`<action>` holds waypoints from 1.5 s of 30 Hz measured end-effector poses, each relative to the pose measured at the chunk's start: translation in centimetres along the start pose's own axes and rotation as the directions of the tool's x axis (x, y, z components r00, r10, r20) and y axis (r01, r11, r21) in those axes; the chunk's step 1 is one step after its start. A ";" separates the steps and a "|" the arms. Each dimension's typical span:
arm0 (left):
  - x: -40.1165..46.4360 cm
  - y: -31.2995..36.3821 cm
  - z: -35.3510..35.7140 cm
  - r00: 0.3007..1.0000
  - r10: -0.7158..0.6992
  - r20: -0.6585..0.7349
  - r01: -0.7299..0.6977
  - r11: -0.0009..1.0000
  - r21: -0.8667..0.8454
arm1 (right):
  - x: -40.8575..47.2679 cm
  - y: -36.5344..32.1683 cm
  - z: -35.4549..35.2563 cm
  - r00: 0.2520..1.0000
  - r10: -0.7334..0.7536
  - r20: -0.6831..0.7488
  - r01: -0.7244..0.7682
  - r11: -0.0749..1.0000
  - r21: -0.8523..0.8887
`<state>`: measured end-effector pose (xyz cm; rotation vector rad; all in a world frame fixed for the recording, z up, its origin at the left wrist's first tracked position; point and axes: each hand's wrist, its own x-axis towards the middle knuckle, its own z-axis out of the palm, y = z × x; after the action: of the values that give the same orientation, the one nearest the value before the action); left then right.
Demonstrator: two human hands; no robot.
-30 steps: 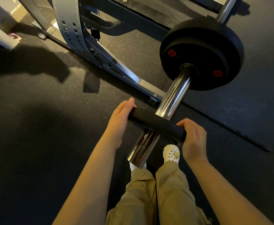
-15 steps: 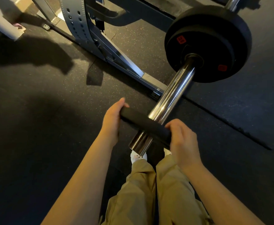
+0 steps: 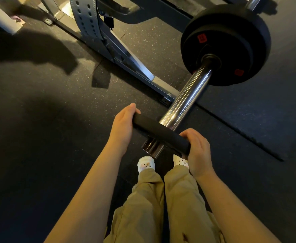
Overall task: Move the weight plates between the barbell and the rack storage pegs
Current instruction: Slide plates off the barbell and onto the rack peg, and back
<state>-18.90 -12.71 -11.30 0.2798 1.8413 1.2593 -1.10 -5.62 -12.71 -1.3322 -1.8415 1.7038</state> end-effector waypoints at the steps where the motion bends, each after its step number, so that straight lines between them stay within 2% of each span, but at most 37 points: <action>1: -0.3 0.1 0.2 0.998 0.060 -0.010 -0.059 0.997 0.046 | -0.1 0.5 0.0 1.000 0.023 0.008 -0.023 1.000 0.018; 4: -1.2 0.5 0.6 0.977 0.215 -0.016 -0.211 0.969 0.129 | -0.4 2.0 0.1 0.997 0.072 -0.013 -0.071 0.994 0.078; 6: -1.4 0.5 0.6 0.970 0.242 -0.005 -0.239 0.960 0.144 | -0.6 2.0 0.3 0.996 0.087 -0.031 -0.083 0.992 0.096; 9: -0.8 0.0 -0.2 0.979 0.198 0.044 -0.202 0.972 0.121 | -1.8 1.3 0.8 0.991 0.132 -0.009 -0.131 0.986 0.104; 11: -0.4 -0.7 -0.9 0.989 0.122 0.080 -0.125 0.992 0.027 | -3.0 0.6 1.3 0.993 0.115 -0.004 -0.115 0.992 0.050; 15: 0.0 -1.6 -1.0 0.997 -0.071 -0.019 0.064 0.968 -0.242 | -3.7 -0.6 2.5 0.998 0.049 -0.040 -0.048 0.999 0.021; 20: -0.1 -2.0 -0.3 0.996 -0.037 -0.086 0.006 0.940 -0.341 | -3.3 -0.5 2.0 1.000 -0.018 -0.020 0.018 1.000 0.024; 24: -0.8 -1.8 -0.4 0.989 0.039 -0.141 -0.076 0.961 -0.266 | -2.6 0.6 1.2 0.999 -0.033 0.027 0.032 0.999 0.033; 27: -1.8 -1.7 0.3 0.967 0.171 -0.187 -0.193 0.975 -0.108 | -2.8 1.6 1.1 0.995 0.051 0.082 -0.058 0.995 0.077; 30: -2.3 -1.4 0.6 0.950 0.214 -0.227 -0.228 0.973 -0.037 | -3.1 1.7 1.2 0.989 0.113 0.091 -0.123 0.986 0.117; 33: -2.5 -1.7 -0.4 0.969 0.145 -0.201 -0.175 0.975 -0.140 | -4.4 1.1 1.7 0.991 0.103 0.085 -0.109 0.991 0.073; 36: -3.2 -3.0 -1.6 0.970 -0.010 -0.243 -0.070 0.946 -0.316 | -6.2 -0.6 2.4 0.971 0.164 0.171 -0.183 0.978 0.103; 38: -4.7 -4.6 -1.8 0.908 -0.251 -0.335 0.067 0.877 -0.476 | -7.0 -0.8 2.8 0.952 0.195 0.235 -0.211 0.976 0.044; 39: -5.5 -5.8 -1.8 0.835 -0.407 -0.371 0.139 0.808 -0.573 | -7.1 -0.8 2.9 0.942 0.218 0.254 -0.231 0.973 0.022; 41: -7.6 -8.5 -1.6 0.631 -0.672 -0.388 0.264 0.656 -0.707 | -7.3 -0.1 3.0 0.913 0.285 0.293 -0.292 0.956 -0.022; 43: -9.5 -10.7 -1.0 0.459 -0.811 -0.364 0.318 0.532 -0.785 | -7.9 0.9 3.1 0.871 0.364 0.330 -0.353 0.931 -0.094; 45: -11.5 -12.2 -0.2 0.365 -0.866 -0.342 0.295 0.456 -0.840 | -9.0 1.6 3.1 0.841 0.409 0.356 -0.363 0.912 -0.191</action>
<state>-8.85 -25.43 -15.55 -1.5181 1.6205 1.3972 1.98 -14.72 -11.67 -1.5931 -2.0045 2.2391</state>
